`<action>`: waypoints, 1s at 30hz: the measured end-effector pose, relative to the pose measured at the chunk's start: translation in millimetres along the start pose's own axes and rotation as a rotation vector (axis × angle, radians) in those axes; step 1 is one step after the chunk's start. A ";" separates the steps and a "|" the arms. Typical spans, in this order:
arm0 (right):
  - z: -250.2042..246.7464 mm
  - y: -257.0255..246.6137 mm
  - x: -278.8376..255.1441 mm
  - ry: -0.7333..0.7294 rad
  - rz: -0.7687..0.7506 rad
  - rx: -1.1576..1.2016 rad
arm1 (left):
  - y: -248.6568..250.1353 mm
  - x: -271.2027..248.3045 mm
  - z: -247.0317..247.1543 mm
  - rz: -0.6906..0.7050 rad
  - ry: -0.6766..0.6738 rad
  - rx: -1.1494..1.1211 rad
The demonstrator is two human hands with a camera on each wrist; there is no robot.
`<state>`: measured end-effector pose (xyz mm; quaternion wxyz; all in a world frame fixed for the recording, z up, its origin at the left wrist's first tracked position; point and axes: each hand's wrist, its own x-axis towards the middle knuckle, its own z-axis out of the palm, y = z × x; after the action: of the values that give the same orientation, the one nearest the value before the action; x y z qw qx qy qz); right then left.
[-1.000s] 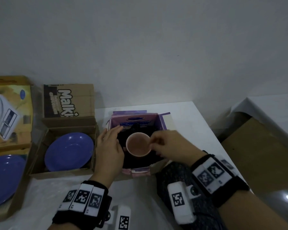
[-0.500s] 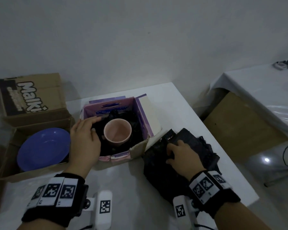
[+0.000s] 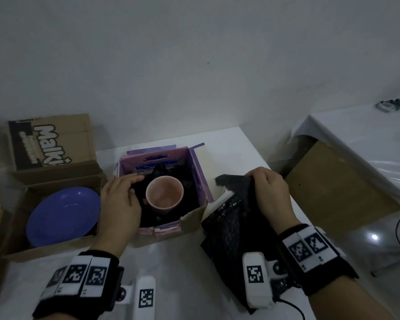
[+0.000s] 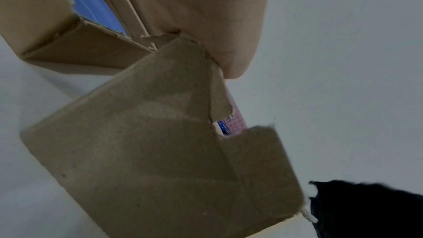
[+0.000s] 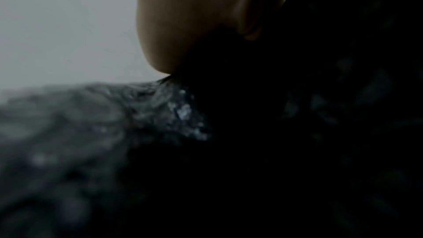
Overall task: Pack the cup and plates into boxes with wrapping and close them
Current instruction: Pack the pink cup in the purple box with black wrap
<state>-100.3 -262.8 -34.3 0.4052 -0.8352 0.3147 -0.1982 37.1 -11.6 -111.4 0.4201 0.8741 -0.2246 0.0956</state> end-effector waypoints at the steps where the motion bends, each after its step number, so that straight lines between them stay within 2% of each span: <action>1: 2.6 -6.3 0.8 0.008 -0.002 0.054 | 0.4 0.2 0.0 -0.009 -0.006 -0.005; 4: 15.0 -22.2 5.4 0.016 -0.010 0.106 | -0.1 0.9 0.6 -0.052 -0.018 -0.018; 9: 36.6 -41.4 12.9 0.053 -0.067 0.099 | 3.9 1.2 -0.6 -0.024 0.009 -0.028; 13: 44.8 -53.4 13.4 0.005 -0.087 0.089 | 9.5 2.2 -2.0 -0.009 0.038 -0.057; 16: 48.1 -52.0 13.6 -0.134 -0.159 -0.061 | 9.1 2.5 -1.1 -0.019 0.046 -0.050; 19: 51.9 -46.7 16.2 -0.210 -0.232 -0.358 | 6.6 2.4 0.6 -0.036 0.045 -0.053; 20: 53.3 -45.9 16.0 -0.209 -0.265 -0.476 | 5.5 2.5 1.2 -0.041 0.045 -0.055; 22: 56.4 -44.3 15.3 -0.110 -0.338 -0.581 | 4.1 2.9 1.6 -0.045 0.038 -0.052; 25: 59.3 -51.2 17.1 -0.016 -0.432 -0.470 | 6.3 2.4 -0.3 -0.059 0.045 -0.086; 30: 67.1 -70.6 13.6 -0.120 -0.460 -0.207 | 12.7 -1.1 0.1 -0.166 0.053 -0.195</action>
<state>-25.3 -201.7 -16.5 0.2799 -0.9320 0.1106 -0.2021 30.2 -18.3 -103.1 0.5154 0.8417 -0.1486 0.0610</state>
